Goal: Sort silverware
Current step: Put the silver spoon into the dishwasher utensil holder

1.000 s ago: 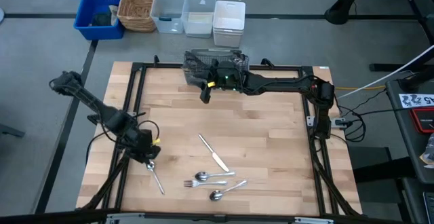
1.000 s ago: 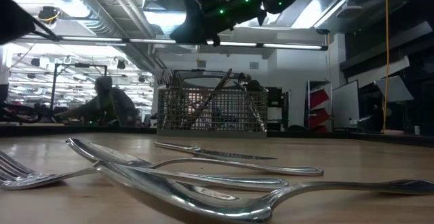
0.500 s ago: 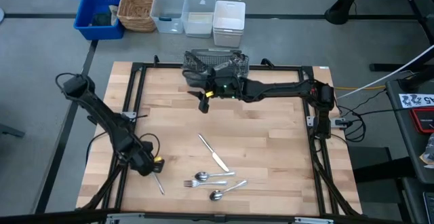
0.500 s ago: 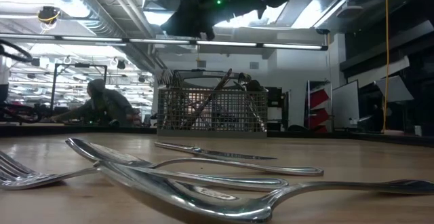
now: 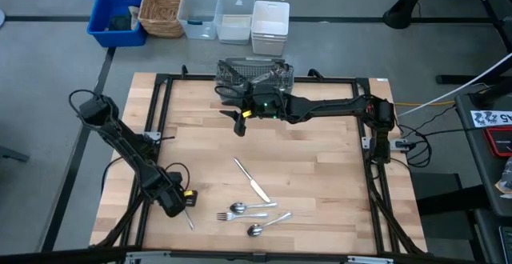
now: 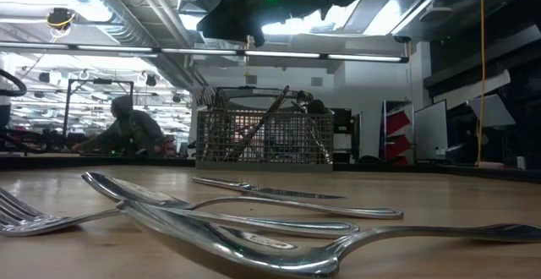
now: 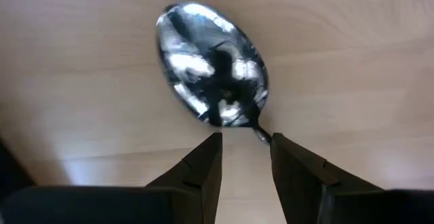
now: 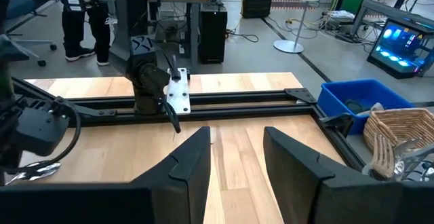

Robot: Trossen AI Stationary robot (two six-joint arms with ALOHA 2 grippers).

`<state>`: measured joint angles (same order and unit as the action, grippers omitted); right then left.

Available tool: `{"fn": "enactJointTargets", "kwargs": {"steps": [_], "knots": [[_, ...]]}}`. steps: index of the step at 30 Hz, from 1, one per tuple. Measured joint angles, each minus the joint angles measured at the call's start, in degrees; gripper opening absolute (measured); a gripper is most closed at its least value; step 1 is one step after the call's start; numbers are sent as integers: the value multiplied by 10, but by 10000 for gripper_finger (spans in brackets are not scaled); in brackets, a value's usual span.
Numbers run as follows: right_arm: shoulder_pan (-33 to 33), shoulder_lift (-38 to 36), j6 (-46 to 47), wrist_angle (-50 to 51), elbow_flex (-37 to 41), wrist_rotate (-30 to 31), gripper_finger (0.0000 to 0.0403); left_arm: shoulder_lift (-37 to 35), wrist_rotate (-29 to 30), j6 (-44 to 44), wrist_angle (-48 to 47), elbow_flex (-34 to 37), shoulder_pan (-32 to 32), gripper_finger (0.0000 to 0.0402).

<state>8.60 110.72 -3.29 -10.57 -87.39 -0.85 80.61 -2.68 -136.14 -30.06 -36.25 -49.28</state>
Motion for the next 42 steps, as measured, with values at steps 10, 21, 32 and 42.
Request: {"fn": "enactJointTargets", "kwargs": {"steps": [10, 21, 32, 42], "knots": [[0, -22, 0, 1, 0, 0, 138, 17, 8, 1, 6, -2, 11, 111], [0, -27, 0, 3, 0, 2, 138, 16, 59, 15, -34, -2, 29, 108], [0, -53, 0, 34, 0, -43, 138, 16, 113, 20, -92, -1, 34, 7], [0, -136, -1, 166, 0, -27, 138, 3, 208, 31, -109, 3, 59, 4]]}}
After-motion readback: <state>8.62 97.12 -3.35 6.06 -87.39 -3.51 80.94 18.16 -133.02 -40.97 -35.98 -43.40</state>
